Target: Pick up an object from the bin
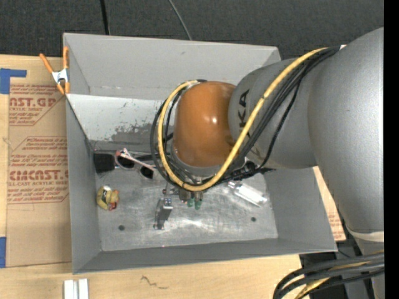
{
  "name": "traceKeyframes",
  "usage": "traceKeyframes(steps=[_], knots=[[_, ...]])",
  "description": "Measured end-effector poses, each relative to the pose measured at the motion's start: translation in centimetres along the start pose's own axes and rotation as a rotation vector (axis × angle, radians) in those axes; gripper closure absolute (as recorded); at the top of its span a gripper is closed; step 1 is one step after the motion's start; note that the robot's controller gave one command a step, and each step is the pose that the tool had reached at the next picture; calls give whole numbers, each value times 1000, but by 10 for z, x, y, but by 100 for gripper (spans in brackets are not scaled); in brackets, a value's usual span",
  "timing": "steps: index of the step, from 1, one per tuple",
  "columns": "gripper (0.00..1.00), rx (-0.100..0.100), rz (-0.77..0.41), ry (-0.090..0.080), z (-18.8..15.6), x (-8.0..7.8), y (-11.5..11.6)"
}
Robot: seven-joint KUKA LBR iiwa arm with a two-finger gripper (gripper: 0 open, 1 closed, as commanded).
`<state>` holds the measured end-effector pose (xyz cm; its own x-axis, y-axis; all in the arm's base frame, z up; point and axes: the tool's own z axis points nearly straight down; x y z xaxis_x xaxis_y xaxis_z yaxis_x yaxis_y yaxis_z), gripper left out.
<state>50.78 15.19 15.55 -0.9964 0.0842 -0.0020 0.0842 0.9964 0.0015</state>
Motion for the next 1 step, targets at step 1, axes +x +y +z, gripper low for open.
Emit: traceKeyframes(steps=[1], knots=[[0,3,-142,4,3,12,12]])
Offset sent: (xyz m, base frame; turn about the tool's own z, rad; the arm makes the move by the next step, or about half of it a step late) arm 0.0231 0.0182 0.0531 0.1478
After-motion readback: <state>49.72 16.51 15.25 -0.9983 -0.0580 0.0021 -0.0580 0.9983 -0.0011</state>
